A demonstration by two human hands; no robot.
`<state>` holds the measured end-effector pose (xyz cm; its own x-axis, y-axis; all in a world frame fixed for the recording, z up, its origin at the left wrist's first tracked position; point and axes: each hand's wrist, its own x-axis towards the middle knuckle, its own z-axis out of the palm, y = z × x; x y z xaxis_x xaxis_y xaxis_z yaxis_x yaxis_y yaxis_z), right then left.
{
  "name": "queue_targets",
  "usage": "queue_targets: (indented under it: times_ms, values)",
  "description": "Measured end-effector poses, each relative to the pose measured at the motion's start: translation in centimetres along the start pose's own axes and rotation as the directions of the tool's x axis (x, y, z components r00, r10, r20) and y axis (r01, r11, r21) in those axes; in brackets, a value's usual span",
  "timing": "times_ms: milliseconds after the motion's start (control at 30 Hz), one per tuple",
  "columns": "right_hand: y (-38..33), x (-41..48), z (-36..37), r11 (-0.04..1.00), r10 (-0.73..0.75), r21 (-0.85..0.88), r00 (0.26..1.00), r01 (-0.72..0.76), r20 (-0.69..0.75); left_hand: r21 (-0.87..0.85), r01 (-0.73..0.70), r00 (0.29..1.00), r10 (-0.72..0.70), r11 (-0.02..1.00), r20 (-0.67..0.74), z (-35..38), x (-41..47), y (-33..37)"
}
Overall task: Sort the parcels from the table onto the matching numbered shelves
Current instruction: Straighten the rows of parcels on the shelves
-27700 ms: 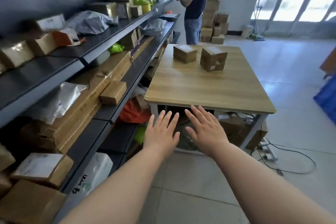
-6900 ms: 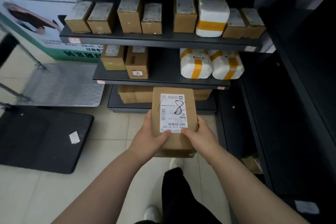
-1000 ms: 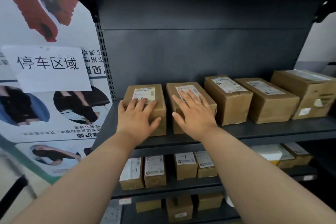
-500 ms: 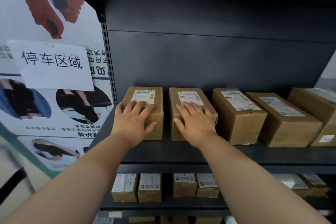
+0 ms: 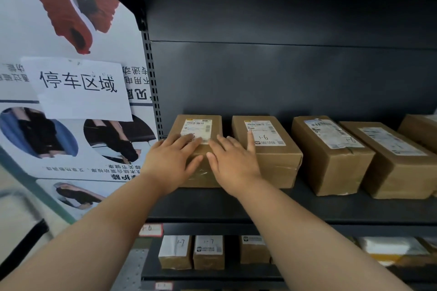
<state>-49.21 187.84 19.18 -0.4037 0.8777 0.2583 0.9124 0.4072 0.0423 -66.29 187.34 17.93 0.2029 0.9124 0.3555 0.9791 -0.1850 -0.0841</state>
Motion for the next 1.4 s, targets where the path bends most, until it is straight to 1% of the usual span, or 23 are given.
queue_targets:
  times_ms: [67,133,200,267,367,500,600,700,800,867,933,1033,1100,1167,1267,1400]
  values:
    - [-0.2,-0.2,0.1,1.0,-0.009,-0.023,1.0,0.008,-0.022,-0.008,-0.002,1.0,0.002,1.0,0.007,0.0,-0.2,-0.4]
    - [0.4,-0.3,-0.3,0.999,0.031,-0.022,0.997,-0.032,-0.065,0.013,0.0,1.0,-0.001,1.0,0.019,-0.4,-0.2,-0.1]
    - [2.1,-0.4,-0.8,0.991,0.13,-0.006,0.986,-0.131,-0.107,0.034,0.01,0.999,-0.011,0.999,0.047,-1.0,0.1,0.6]
    - [4.4,-0.7,-1.2,0.972,0.234,0.002,0.964,-0.235,-0.125,0.024,-0.005,0.999,0.004,1.0,0.042,-1.6,0.8,1.7]
    - [7.5,-1.3,-1.3,0.949,0.315,0.023,0.948,-0.315,-0.044,-0.007,-0.062,0.998,0.062,0.998,0.029,-2.0,2.2,3.9]
    - [8.7,-1.6,-0.7,0.921,0.384,0.051,0.921,-0.387,0.059,-0.031,-0.103,0.992,0.105,0.994,0.073,-1.5,3.8,6.9]
    - [8.0,-1.2,-0.4,0.915,0.392,0.066,0.917,-0.397,0.075,-0.031,-0.1,0.989,0.103,0.994,0.107,-0.6,3.9,7.3]
    - [7.0,-0.6,-0.4,0.922,0.378,0.057,0.923,-0.382,0.069,-0.043,-0.137,0.989,0.139,0.99,0.047,-0.3,3.4,6.9]
    - [6.6,-0.6,-0.4,0.926,0.37,0.052,0.926,-0.374,0.077,-0.067,-0.136,0.99,0.138,0.988,0.034,-0.6,3.5,6.7]
    - [6.9,-1.0,-0.8,0.934,0.356,0.02,0.934,-0.356,0.031,-0.066,-0.143,0.989,0.146,0.987,0.036,-0.9,3.8,6.9]
    - [7.7,-1.3,-1.5,0.933,0.355,-0.053,0.934,-0.356,-0.034,-0.063,-0.177,0.984,0.179,0.982,0.016,-1.4,4.2,7.4]
    - [10.3,-1.8,-3.1,0.886,0.428,-0.159,0.9,-0.435,-0.08,-0.051,-0.229,0.973,0.229,0.972,0.002,-2.3,4.8,9.0]
    - [12.6,-2.4,-4.1,0.843,0.501,-0.176,0.861,-0.508,-0.089,-0.05,-0.254,0.967,0.254,0.966,-0.001,-2.6,5.2,10.4]
    - [14.9,-3.4,-4.5,0.819,0.547,-0.161,0.834,-0.551,-0.069,-0.044,-0.273,0.962,0.273,0.961,-0.011,-2.6,5.5,11.7]
    - [17.9,-4.7,-4.3,0.8,0.592,-0.126,0.806,-0.586,0.012,-0.033,-0.266,0.964,0.265,0.963,-0.017,-2.7,5.9,13.4]
    - [19.8,-4.5,-4.6,0.759,0.64,0.064,0.76,-0.648,0.115,-0.035,-0.238,0.971,0.238,0.971,-0.005,-2.7,6.5,16.4]
